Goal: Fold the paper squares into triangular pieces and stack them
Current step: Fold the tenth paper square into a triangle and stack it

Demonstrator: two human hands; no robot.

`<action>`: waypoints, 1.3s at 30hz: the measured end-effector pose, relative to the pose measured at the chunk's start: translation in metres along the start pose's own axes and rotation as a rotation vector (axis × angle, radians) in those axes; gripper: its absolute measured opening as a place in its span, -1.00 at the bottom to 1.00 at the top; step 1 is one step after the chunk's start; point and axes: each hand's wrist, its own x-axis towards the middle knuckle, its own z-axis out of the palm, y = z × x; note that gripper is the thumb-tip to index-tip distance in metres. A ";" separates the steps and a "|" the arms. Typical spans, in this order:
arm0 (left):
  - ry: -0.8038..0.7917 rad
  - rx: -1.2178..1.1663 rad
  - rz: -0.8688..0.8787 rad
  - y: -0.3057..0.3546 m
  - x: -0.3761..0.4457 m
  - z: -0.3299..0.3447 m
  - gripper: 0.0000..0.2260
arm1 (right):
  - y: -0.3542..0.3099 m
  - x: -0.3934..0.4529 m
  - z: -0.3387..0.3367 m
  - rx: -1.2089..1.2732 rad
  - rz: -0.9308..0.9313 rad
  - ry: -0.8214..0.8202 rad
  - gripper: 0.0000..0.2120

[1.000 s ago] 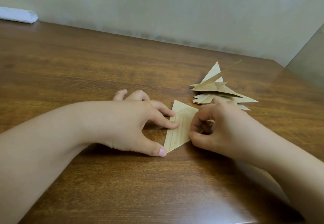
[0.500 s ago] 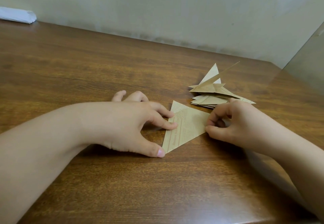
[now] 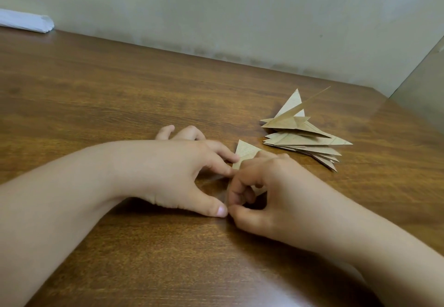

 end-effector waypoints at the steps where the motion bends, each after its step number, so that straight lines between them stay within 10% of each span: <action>1: -0.001 0.001 0.001 0.000 0.000 0.000 -0.69 | -0.001 0.002 0.001 0.011 0.003 0.002 -0.92; 34: -0.011 -0.020 -0.006 0.000 0.001 -0.001 -0.50 | 0.062 -0.016 -0.030 0.145 0.510 0.057 -0.94; 39: -0.031 -0.058 0.031 -0.005 0.000 -0.004 -0.53 | 0.073 -0.030 -0.028 -0.021 0.313 0.199 -0.94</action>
